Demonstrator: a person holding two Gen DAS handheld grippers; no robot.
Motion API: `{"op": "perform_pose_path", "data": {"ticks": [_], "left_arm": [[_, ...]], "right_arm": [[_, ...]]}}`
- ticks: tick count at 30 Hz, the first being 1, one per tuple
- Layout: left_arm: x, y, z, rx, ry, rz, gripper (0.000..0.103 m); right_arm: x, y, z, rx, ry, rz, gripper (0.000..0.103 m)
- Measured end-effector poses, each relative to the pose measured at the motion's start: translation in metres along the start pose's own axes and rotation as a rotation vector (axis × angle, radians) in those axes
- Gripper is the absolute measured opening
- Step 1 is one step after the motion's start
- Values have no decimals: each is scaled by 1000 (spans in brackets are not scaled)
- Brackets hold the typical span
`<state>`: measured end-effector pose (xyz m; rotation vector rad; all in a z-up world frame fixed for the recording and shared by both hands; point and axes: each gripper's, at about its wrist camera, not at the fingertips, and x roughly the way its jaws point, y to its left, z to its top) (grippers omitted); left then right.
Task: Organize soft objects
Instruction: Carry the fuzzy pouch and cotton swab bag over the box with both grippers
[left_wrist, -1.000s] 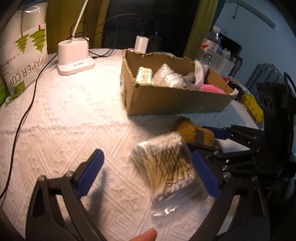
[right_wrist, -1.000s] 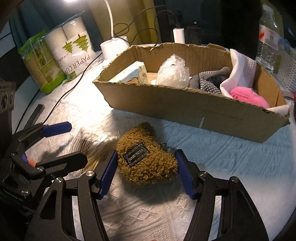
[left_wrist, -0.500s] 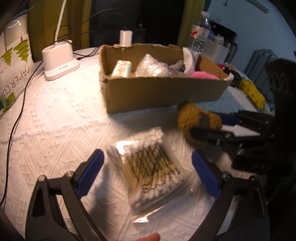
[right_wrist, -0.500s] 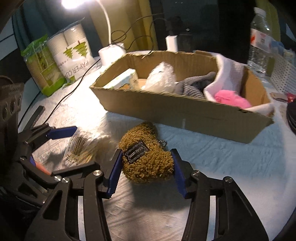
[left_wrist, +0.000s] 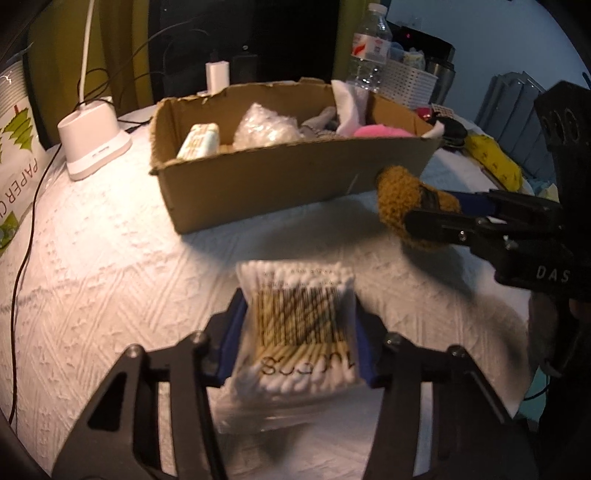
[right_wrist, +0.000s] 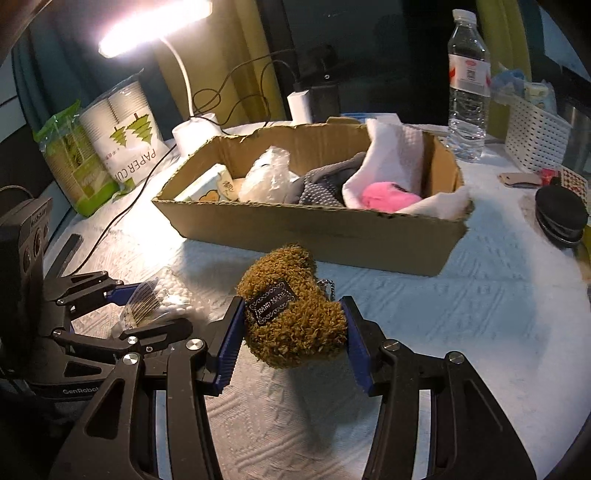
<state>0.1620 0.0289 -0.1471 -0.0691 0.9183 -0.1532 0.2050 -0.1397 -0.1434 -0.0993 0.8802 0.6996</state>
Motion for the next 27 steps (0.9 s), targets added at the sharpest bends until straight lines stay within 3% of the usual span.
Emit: {"op": "perform_pose_path", "data": {"ticks": [27], "left_arm": [[-49,-23,39,9,-152,-44,51]], "right_arm": [[-55,-17,16,-12,-114,-26,54]]}}
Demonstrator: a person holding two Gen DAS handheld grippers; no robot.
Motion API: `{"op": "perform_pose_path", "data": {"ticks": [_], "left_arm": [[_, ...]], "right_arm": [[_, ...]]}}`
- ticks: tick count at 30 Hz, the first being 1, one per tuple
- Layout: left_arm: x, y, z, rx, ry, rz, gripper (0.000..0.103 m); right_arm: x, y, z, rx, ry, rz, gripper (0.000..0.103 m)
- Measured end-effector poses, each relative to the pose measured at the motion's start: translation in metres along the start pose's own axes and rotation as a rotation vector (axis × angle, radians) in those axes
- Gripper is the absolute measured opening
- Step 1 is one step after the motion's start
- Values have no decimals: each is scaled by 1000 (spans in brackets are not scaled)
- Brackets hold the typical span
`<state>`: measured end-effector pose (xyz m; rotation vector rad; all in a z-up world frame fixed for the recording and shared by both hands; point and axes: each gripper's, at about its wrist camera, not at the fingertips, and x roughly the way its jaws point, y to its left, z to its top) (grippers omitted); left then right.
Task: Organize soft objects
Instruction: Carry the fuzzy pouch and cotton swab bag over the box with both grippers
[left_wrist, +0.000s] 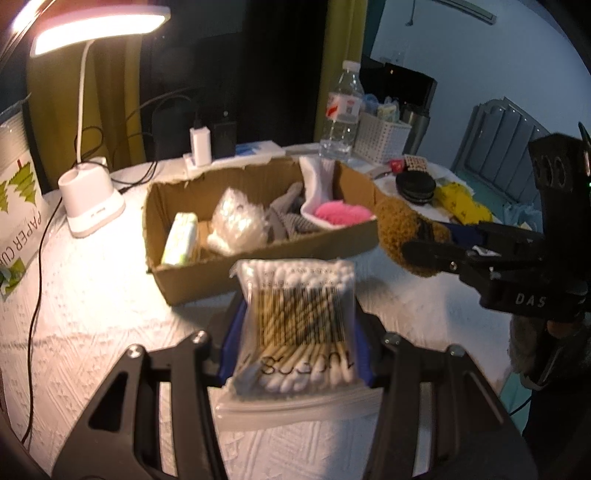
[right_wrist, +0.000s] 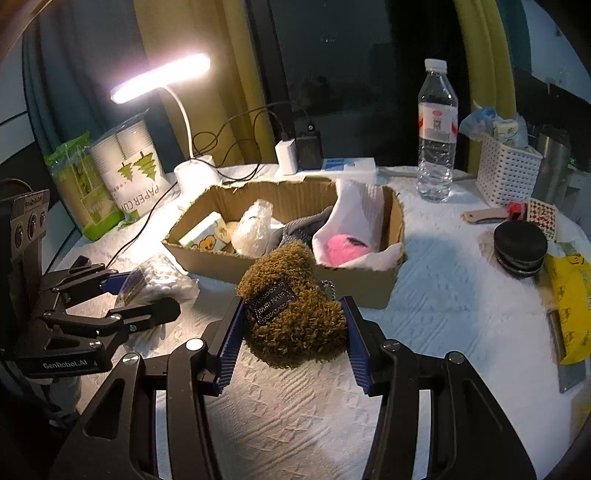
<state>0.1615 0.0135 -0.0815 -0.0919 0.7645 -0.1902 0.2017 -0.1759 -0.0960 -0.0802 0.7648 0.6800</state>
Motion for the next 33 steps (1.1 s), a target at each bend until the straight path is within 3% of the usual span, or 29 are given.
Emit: {"op": "perform_pose_path", "data": {"ticks": [16,33], "left_arm": [[-6,1,39,27,-88,18,51],[9,17,74,17,-152,27,51]], "right_arm": [[-8,-10,30,-18,-57,-3,54],[11,-12,61,-23,-82,-2,54]]}}
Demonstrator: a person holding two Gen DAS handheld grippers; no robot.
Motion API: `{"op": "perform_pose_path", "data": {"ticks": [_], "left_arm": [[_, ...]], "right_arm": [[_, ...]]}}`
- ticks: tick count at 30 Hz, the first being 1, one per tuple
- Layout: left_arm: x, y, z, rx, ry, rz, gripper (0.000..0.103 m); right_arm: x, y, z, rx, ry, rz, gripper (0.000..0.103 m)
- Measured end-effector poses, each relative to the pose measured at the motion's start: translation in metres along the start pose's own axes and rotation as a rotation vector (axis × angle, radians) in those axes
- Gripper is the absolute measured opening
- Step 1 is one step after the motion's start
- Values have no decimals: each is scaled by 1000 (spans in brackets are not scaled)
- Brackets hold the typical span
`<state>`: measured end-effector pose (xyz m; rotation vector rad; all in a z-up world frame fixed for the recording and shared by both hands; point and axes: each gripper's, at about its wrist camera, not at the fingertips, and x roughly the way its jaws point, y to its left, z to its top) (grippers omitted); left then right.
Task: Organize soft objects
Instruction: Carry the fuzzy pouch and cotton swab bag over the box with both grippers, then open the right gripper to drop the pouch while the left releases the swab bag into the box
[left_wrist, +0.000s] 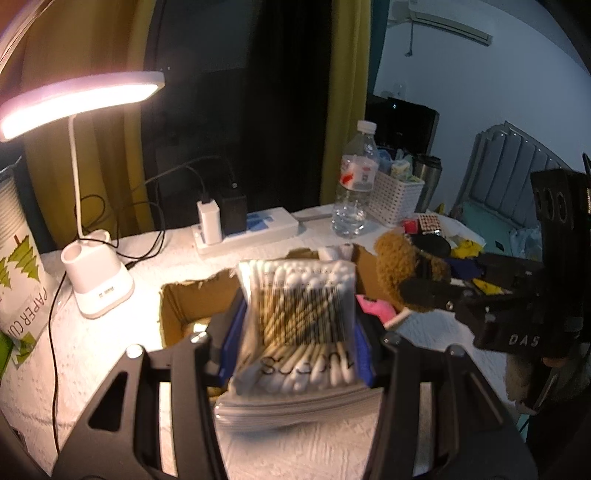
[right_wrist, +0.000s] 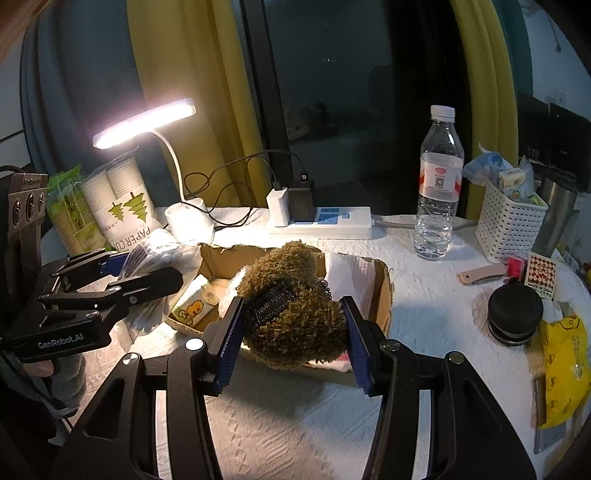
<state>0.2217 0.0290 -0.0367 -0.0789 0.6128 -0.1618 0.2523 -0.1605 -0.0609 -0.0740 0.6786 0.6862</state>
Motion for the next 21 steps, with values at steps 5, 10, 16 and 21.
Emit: {"op": "perform_pose_path", "data": {"ticks": [5,10,16,21], "left_arm": [[12,6,1,-12,7,2,51],[25,14,-3,-37,23,4,51],[38,18,-6,-52,47,6,52],[46,22,-7,-69,64,14,54]], "right_arm": [[14,2,4,-7,14,6,54],[28,0,7,-3,28,4,54],[45,0,8,-5,52,2,54],[54,1,9,-1,64,8,54]]}}
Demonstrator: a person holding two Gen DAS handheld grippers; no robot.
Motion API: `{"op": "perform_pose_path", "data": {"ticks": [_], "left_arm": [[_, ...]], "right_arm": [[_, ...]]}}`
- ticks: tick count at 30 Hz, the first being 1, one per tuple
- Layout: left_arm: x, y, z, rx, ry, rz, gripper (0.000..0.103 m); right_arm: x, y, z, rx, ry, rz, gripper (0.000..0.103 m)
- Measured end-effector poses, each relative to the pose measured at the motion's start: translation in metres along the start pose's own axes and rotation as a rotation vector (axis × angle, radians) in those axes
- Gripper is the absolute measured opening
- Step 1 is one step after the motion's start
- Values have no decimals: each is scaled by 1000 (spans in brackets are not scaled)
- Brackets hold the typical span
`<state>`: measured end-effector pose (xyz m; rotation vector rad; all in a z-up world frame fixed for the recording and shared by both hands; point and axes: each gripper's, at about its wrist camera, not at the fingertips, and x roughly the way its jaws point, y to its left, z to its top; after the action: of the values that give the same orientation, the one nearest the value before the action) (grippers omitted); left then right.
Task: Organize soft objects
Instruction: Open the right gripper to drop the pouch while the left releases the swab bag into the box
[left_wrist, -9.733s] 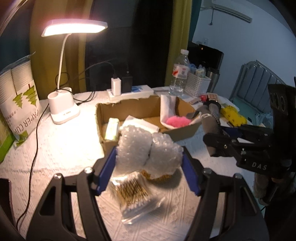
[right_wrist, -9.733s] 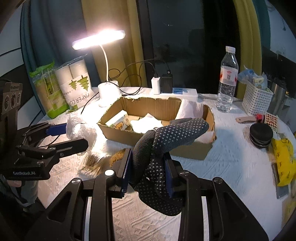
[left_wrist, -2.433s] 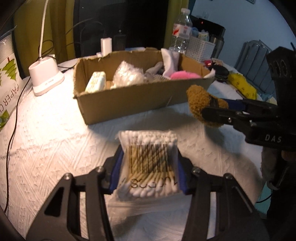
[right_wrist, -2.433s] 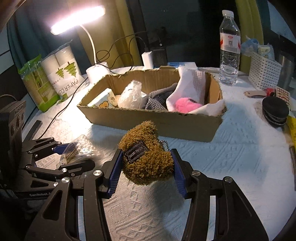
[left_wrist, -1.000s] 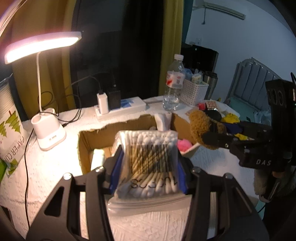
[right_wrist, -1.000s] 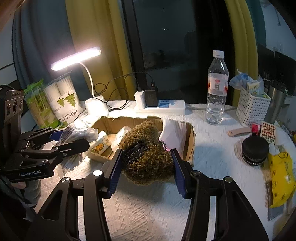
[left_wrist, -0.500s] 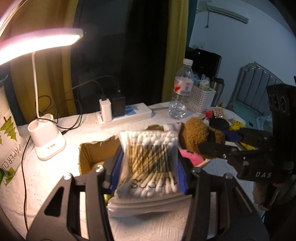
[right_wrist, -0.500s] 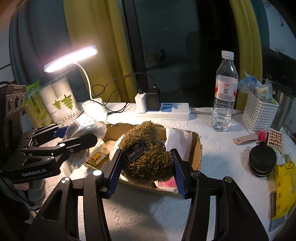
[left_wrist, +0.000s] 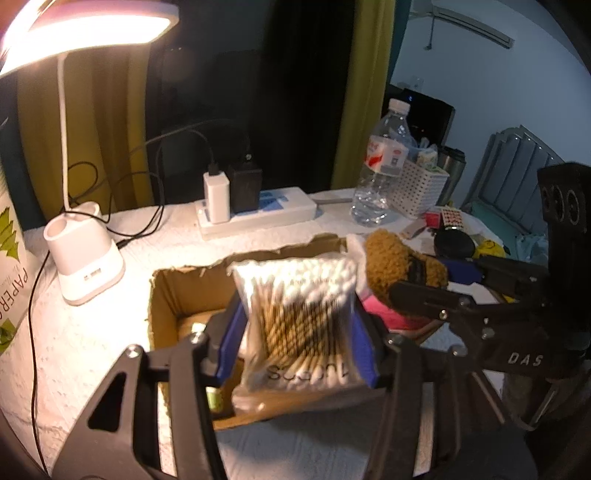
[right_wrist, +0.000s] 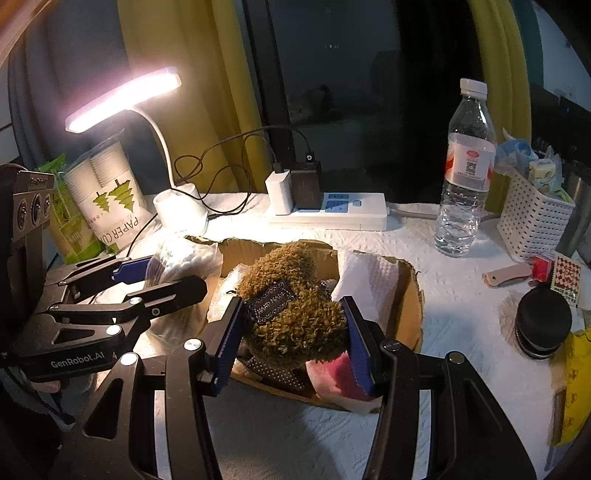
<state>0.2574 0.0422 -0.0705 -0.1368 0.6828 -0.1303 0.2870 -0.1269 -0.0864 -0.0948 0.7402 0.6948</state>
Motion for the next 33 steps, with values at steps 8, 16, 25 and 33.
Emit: {"op": "perform_pose_path", "data": {"ticks": [8,16,25,33], "left_arm": [[-6,3,0,-19,-22,3,81],[-23,4,1,-19,-53,17,86],[-53,-3,-1,-8,-100,29,96],[-84,-11,-8,2,-134,26,97]], "right_arm": [[4,0,1,6,-6,-19,60],[-8,4,0,5,-23,-40,60],[-31,14,-4,-4,-53,-58,60],[-57,27,-12,-14,-80,-77,60]]}}
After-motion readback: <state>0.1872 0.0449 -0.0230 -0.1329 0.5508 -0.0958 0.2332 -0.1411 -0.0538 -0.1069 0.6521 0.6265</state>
